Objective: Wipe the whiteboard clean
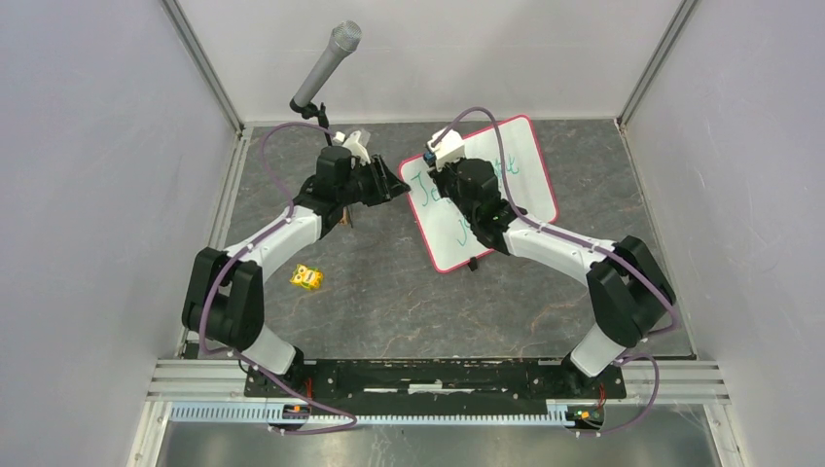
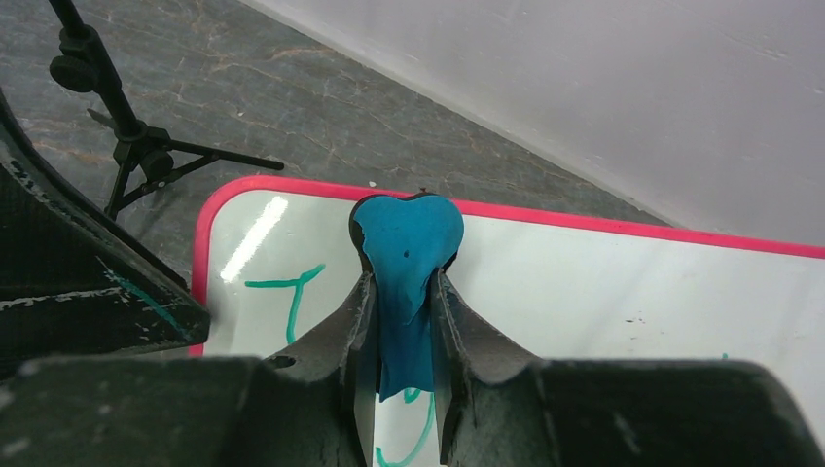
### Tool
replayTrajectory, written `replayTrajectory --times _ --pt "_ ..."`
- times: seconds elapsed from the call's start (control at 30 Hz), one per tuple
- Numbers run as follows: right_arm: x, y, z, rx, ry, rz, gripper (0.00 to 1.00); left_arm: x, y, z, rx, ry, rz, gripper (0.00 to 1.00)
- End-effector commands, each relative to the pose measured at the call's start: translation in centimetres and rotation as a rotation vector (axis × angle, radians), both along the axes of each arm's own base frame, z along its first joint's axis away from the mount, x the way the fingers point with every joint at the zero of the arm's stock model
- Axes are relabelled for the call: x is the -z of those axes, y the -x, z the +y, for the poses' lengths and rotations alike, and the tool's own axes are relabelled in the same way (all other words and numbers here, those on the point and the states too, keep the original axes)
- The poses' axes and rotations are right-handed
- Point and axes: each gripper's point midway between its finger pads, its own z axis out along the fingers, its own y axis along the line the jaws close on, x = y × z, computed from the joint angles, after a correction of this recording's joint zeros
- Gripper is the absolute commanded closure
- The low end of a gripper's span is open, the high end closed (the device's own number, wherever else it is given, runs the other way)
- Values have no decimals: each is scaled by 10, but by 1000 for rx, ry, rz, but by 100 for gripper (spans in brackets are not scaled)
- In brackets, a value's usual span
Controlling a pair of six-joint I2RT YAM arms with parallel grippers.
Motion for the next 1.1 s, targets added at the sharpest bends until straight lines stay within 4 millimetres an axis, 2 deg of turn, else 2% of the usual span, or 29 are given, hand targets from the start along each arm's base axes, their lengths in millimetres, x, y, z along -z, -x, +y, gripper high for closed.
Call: replayTrajectory --times 0.0,0.17,0.33,0.63,0.73,0.8,1.07 --pt "-19 -6 9 25 11 -56 82 -19 -9 -13 55 49 -69 54" --pt "-12 -6 15 29 26 -50 82 -18 -9 -15 59 44 -73 61" --pt "-2 -4 26 52 120 -58 82 -17 -9 -15 57 29 -83 68" --pt "17 24 63 -55 107 -31 82 -19 -7 -14 49 -15 -114 87" --pt "18 25 66 -52 82 -17 82 -20 -6 -14 48 -16 -120 89" --pt "17 24 60 -18 77 -22 82 -21 -5 -16 54 -15 -120 91" --pt "27 1 -1 178 81 10 82 -22 -5 -16 52 -14 -123 92"
